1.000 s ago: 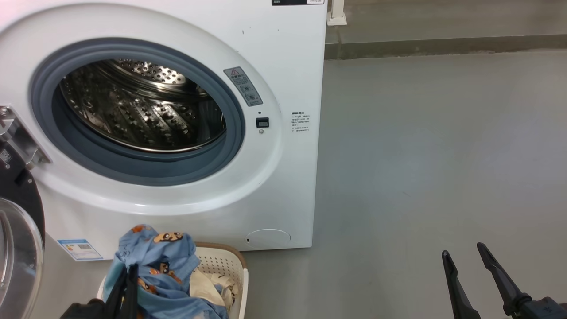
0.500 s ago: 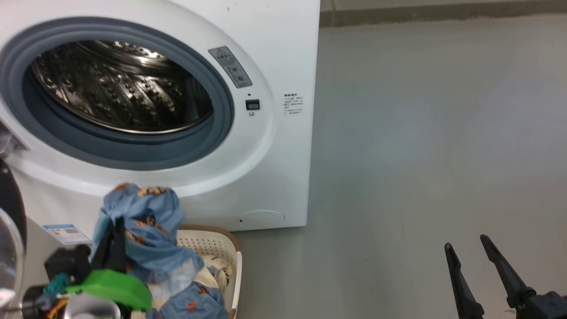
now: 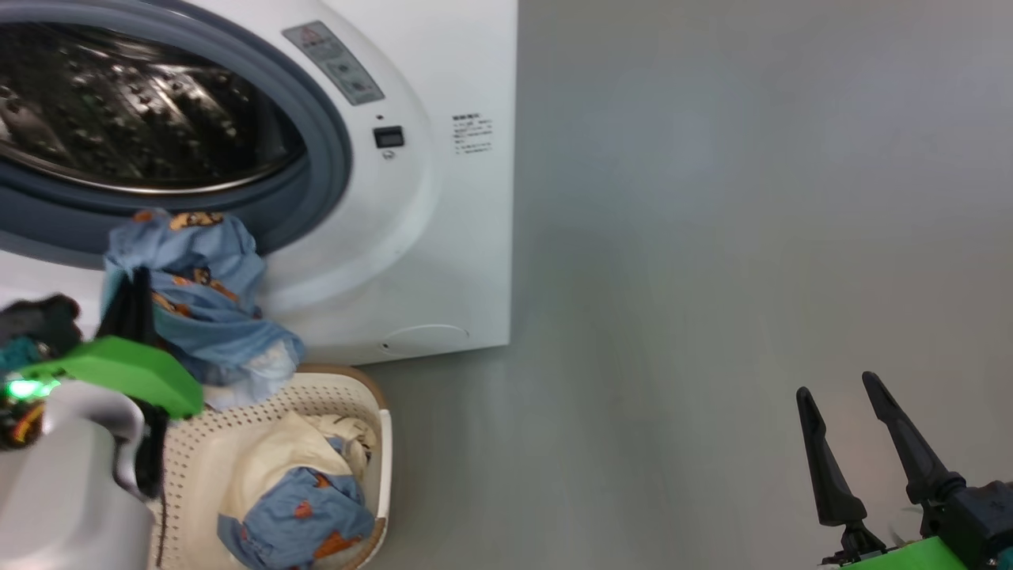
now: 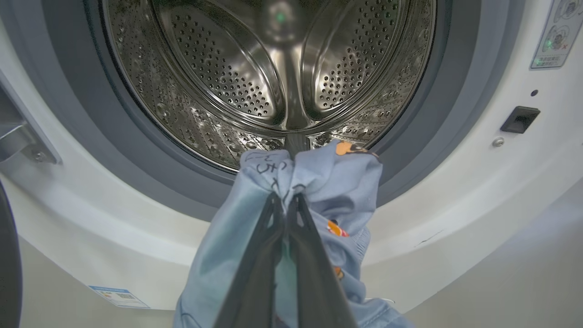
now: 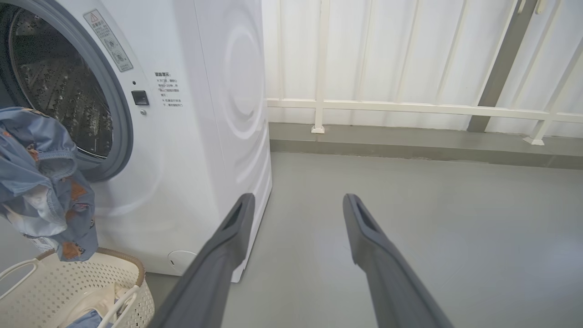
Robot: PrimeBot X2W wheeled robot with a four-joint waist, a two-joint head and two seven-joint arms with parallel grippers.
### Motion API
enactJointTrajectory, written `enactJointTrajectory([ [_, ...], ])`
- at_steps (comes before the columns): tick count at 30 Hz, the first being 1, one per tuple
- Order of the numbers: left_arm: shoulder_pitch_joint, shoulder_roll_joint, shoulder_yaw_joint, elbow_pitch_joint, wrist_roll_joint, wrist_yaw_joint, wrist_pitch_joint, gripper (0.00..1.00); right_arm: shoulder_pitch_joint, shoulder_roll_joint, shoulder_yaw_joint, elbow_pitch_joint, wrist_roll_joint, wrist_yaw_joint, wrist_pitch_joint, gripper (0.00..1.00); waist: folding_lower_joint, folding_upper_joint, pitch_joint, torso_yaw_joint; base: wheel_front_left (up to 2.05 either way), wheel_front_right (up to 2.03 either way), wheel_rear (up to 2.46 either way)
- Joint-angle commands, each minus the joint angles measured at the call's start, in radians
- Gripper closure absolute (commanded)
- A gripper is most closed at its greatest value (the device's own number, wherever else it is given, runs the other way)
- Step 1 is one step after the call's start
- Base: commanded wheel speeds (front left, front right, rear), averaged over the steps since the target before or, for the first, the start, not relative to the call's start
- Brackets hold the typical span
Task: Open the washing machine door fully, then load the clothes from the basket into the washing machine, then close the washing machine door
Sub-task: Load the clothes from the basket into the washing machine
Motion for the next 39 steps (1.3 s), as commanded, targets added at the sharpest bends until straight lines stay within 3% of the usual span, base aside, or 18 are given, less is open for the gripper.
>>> enactJointTrajectory([
  [1, -0.060, 0.056, 0.033, 0.008, -0.011, -0.011, 0.005, 1.00, -0.028, -0.015, 0.023, -0.028, 0.016, 0.006, -0.005, 0.00, -0.0001, 0.0000, 0.054, -0.048, 0.00, 0.00, 0.00],
  [12, -0.320, 0.156, 0.027, 0.150, -0.040, -0.045, 0.112, 1.00, -0.092, -0.013, 0.018, -0.053, 0.034, 0.006, -0.005, 0.00, -0.0001, 0.0000, 0.222, -0.108, 0.00, 0.00, 0.00],
  [27, -0.585, 0.296, 0.025, 0.141, -0.048, -0.051, 0.228, 1.00, -0.180, 0.005, 0.018, -0.064, 0.063, 0.006, -0.005, 0.00, -0.0001, 0.0000, 0.411, -0.169, 0.00, 0.00, 0.00],
  [33, -0.661, 0.340, 0.031, 0.103, -0.035, -0.037, 0.196, 1.00, -0.204, 0.011, 0.021, -0.065, 0.071, 0.006, -0.005, 0.00, -0.0001, 0.0000, 0.462, -0.195, 0.00, 0.00, 0.00],
  [39, -0.740, 0.377, 0.057, 0.039, -0.027, -0.012, 0.081, 1.00, -0.223, 0.016, 0.020, -0.063, 0.080, 0.006, -0.005, 0.00, -0.0001, 0.0000, 0.510, -0.221, 0.00, 0.00, 0.00],
])
